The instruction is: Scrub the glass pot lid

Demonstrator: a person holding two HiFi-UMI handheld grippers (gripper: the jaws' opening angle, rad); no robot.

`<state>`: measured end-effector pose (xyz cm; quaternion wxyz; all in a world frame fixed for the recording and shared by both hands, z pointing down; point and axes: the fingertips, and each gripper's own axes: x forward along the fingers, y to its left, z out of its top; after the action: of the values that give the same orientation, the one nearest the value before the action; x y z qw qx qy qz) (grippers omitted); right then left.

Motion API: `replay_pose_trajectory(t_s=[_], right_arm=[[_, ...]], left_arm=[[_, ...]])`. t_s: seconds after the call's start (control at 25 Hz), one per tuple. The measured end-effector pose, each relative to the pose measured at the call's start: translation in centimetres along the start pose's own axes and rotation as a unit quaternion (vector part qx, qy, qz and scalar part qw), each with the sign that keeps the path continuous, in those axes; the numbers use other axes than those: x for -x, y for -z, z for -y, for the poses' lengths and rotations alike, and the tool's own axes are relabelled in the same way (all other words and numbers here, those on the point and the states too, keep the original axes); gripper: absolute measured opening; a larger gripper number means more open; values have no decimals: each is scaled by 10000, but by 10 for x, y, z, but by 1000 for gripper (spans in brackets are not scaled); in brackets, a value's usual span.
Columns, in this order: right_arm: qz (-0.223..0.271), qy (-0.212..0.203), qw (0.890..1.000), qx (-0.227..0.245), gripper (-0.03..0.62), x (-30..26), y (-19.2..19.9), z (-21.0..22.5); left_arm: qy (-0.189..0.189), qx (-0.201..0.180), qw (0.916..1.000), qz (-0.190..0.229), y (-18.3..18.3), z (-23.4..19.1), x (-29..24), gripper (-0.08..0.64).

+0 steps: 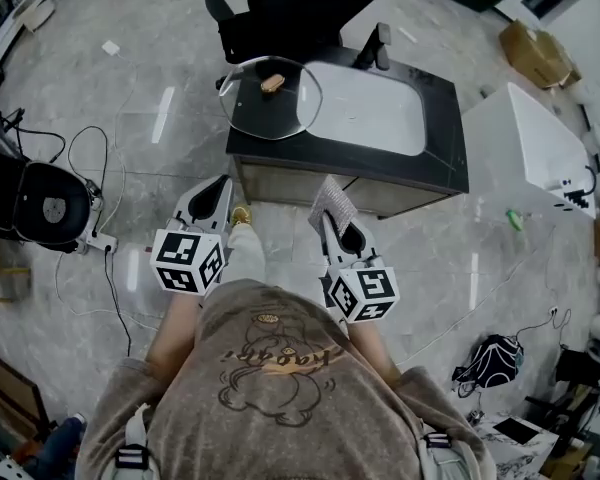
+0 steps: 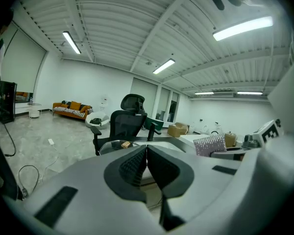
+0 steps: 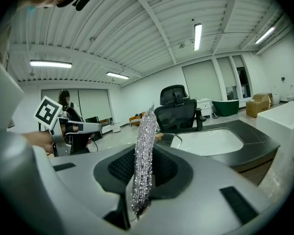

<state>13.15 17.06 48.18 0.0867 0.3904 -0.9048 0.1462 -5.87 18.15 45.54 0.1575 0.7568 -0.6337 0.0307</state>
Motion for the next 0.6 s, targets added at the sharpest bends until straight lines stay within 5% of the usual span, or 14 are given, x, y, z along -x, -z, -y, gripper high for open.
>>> replay_pose_trajectory(t_s=[0.6], right_arm=[[-19, 345, 9994, -54, 77, -166, -70, 53]], left_arm=[[493, -27, 9986, -171, -58, -93, -152, 18]])
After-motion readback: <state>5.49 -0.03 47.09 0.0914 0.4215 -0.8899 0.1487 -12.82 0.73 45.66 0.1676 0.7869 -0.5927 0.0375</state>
